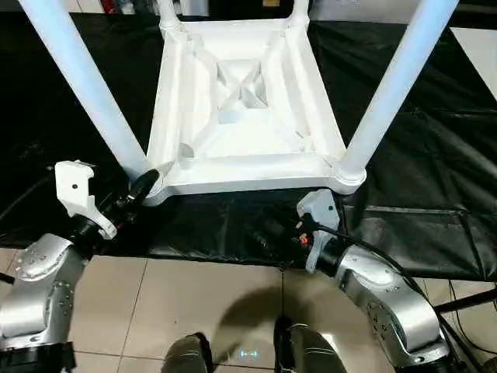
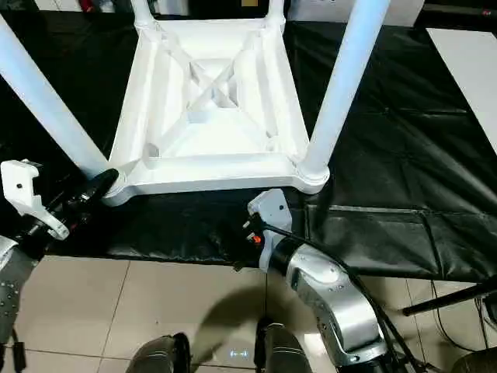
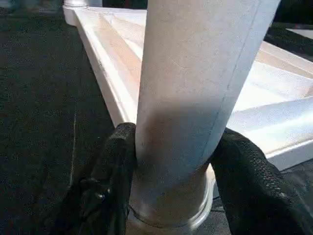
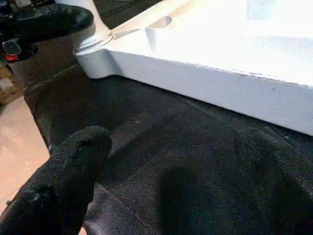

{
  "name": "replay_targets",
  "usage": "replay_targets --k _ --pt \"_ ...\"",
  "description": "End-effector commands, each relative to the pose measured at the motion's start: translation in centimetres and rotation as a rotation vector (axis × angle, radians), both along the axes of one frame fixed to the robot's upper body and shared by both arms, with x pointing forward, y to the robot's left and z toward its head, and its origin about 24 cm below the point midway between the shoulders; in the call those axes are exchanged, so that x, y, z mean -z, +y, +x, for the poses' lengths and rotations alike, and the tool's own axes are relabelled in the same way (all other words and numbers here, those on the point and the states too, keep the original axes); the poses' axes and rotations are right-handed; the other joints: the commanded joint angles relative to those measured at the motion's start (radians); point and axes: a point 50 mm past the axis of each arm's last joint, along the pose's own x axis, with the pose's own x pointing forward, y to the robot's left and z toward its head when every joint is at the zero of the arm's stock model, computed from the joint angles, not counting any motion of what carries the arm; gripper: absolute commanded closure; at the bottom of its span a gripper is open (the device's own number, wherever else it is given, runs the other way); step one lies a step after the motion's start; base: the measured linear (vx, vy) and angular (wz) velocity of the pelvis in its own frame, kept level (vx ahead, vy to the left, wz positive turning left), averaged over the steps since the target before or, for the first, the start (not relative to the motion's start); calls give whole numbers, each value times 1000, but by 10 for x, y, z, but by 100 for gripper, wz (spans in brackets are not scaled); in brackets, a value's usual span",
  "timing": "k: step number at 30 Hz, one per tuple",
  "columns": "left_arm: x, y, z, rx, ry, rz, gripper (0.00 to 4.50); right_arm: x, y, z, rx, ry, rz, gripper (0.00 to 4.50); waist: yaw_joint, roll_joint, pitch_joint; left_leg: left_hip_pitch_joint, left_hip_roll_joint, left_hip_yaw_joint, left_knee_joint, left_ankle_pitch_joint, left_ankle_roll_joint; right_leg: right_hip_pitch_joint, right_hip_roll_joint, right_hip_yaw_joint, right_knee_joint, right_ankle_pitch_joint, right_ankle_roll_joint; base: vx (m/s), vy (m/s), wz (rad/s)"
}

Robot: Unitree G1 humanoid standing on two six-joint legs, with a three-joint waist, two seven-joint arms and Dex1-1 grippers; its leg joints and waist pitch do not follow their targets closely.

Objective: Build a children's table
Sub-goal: Flip table

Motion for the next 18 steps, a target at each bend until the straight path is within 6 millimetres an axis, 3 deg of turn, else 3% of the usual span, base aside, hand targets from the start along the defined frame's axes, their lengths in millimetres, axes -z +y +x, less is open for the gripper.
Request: replay_targets --k 1,5,9,10,11,15,16,17,18 --pt "6 -7 -4 8 25 -27 241 -6 2 -2 1 -22 -2 0 4 0 -86 -6 33 -3 -70 -82 95 80 -72 55 -66 -320 -162 0 0 0" --pt "10 -13 -5 -70 30 -120 241 -7 1 3 65 -25 25 0 1 0 -85 -7 34 -2 -69 -81 98 77 -71 55 -68 -322 -163 0 0 0" --pt "18 -20 -12 -172 58 -302 241 -12 0 10 162 0 104 0 0 -9 -85 -9 29 -1 -69 -87 98 77 -70 53 -73 -359 -148 0 0 0" --pt "24 -25 -18 -213 83 -391 241 -15 -1 14 213 17 164 0 -4 -20 -86 -11 30 -1 -69 -89 98 78 -71 54 -73 -370 -145 0 0 0" --pt "25 -26 -19 -216 87 -403 241 -15 0 14 217 20 172 0 -5 -18 -85 -15 30 -3 -69 -87 96 82 -73 54 -70 -375 -145 0 0 0" --pt "33 -32 -26 -258 122 -505 241 -16 -1 17 259 42 220 0 -13 -21 -88 -13 24 1 -67 -74 106 77 -65 52 -74 -379 -116 0 0 0" --pt "36 -34 -28 -277 136 -540 241 -17 -1 18 265 54 235 0 -15 -29 -90 -12 23 3 -65 -70 109 76 -64 53 -74 -371 -115 0 0 0" --pt "38 -36 -29 -292 153 -570 241 -17 -1 19 268 61 251 0 -15 -26 -89 -13 25 2 -65 -73 110 77 -66 52 -72 -376 -114 0 0 0" --pt "41 -41 -32 -280 174 -576 241 -18 -1 19 266 75 272 0 -17 -32 -91 -14 24 3 -64 -76 112 76 -64 51 -75 -384 -104 0 0 0"
